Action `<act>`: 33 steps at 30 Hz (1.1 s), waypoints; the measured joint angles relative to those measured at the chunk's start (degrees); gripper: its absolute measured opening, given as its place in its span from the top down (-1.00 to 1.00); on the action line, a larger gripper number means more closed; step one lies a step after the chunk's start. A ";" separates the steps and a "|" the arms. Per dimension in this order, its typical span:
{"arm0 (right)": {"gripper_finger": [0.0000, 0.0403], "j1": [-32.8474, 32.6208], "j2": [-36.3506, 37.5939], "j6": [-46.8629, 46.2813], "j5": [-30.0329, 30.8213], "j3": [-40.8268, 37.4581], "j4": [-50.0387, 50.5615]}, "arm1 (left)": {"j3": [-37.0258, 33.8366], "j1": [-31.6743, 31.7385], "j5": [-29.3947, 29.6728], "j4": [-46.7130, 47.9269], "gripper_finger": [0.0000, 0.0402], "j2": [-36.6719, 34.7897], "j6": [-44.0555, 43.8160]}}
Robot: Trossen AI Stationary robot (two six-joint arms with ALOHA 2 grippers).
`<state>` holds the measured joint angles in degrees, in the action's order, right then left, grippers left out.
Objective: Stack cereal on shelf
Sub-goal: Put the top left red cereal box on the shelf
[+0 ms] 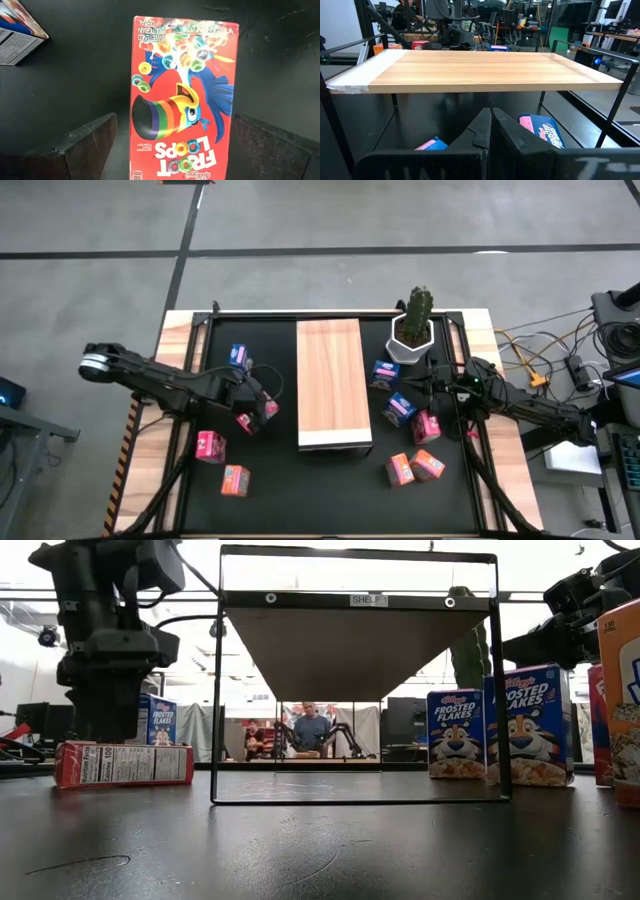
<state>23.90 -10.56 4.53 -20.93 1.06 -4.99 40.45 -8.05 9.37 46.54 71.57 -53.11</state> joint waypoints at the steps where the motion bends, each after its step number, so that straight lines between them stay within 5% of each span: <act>1: 0.96 0.00 -0.01 0.03 0.00 0.00 0.00 | 0.00 0.00 0.00 -0.02 -0.91 0.30 0.11; 33: 0.96 0.01 -0.01 -0.03 0.04 0.00 0.02 | -0.14 0.01 -3.97 -5.00 -0.99 0.59 5.51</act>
<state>23.91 -10.57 4.49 -20.88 1.06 -4.97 40.31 -8.04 5.39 41.54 72.16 -47.59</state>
